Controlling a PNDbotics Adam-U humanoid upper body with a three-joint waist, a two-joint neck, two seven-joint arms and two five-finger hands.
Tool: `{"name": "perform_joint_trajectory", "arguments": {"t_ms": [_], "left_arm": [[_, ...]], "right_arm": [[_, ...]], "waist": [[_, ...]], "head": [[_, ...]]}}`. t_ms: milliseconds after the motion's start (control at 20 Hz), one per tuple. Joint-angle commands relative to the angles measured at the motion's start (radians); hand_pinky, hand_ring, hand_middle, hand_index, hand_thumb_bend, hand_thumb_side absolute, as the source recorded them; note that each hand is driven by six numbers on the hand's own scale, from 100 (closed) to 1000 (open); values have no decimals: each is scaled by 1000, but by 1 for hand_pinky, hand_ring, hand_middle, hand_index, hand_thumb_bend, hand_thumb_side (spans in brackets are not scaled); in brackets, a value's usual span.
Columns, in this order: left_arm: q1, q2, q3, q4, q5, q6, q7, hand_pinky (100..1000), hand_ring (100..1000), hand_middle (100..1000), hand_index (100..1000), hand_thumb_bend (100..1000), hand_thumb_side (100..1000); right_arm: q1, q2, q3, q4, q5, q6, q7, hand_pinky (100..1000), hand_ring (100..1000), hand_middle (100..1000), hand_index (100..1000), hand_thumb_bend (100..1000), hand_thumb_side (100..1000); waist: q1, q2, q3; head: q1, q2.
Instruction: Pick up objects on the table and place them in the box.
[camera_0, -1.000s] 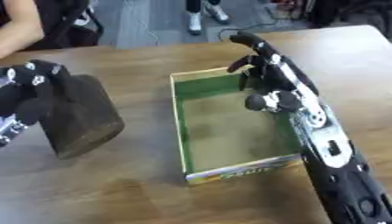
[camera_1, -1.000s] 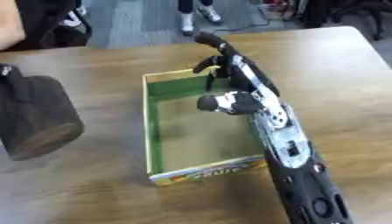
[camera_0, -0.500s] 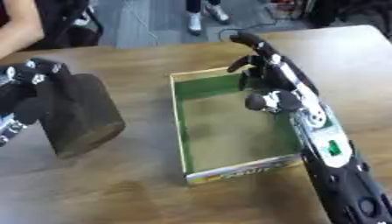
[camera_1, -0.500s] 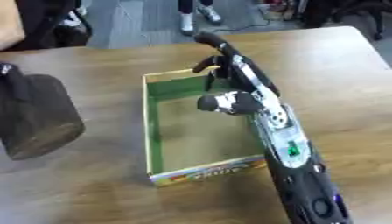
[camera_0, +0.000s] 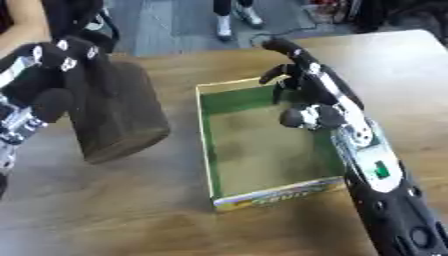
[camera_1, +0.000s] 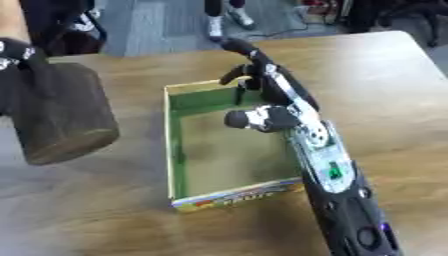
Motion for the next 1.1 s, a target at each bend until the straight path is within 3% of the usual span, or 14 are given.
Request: {"name": "perform_joint_trajectory", "arguments": {"t_ms": [50,450,850,1100], "left_arm": [[-52,-14,-35,-1,3,-191,-205,100,100,100,393,100,467],[-104,-72,-95,0,-21,-167,-205,100,100,100,392,100,464],[-94,-85,-114,-12,-42,-143,-205,100,100,100,391,100,459],[-91,-94,-125,-19,-57,-122,-205,100,100,100,391,100,456]], "right_arm": [[-14,7,6,-11,2,-1,7,396,654,941,994,1000,541],[-25,15,7,-12,4,-3,11,396,654,938,990,1000,541],[-52,-33,-69,13,55,-8,-71,395,650,929,981,1000,541],[-69,-28,-75,23,72,-16,-89,397,651,928,978,1000,541]], "waist": [[3,-17,-9],[6,-12,-41],[2,-10,-93],[2,-4,-140]], "head": [[16,-4],[24,-7],[30,-1],[28,-2]]}}
